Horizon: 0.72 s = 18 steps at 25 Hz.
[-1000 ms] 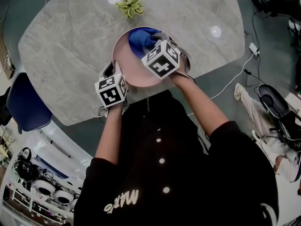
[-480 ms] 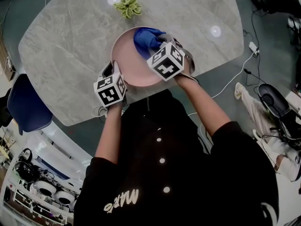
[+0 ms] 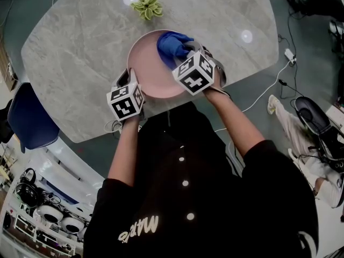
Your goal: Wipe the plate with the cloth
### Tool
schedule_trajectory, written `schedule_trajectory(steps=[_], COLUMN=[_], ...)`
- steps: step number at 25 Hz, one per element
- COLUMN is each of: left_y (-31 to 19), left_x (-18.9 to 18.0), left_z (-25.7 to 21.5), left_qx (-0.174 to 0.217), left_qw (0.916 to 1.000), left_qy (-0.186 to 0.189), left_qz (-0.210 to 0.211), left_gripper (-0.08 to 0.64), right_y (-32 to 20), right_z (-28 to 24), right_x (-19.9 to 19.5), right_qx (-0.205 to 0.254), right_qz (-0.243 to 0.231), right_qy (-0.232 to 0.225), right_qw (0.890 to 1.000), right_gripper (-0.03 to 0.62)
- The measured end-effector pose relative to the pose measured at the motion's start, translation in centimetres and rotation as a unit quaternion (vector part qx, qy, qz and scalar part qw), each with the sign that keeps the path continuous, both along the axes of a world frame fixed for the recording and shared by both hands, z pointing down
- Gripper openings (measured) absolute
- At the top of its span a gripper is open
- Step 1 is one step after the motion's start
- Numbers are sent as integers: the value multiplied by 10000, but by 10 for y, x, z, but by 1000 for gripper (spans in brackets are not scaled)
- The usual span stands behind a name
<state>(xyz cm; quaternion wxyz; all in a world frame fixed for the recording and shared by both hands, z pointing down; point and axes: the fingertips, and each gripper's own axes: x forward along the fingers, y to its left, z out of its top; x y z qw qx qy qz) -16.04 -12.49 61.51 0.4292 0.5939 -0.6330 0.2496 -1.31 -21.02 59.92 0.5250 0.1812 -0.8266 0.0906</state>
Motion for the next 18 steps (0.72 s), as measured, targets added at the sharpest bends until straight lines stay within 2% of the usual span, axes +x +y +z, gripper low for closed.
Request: schedule_trajectory(steps=[5,10,13,18], left_y=[0,0,1,0], left_x=[0,1,0,0], left_z=[0,1,1,0], left_qx=[36,57,44,54], left_qw=[10000,9993,9970,9951], left_qy=[25,363,737,955], left_qz=[-15,-37,-246,-255], left_gripper=[37,35,32,31], right_y=[1,6,17,44], right_z=[1,-8,-22,-32], right_x=[1,-6,-18,-45], right_qx=[32,68,91,43], right_qz=[-25,-146,-397,-1004], right_qy=[12,-174,-423,-702], right_qw=[10000,9997,9983,9925], right_gripper=[153,153,153,153])
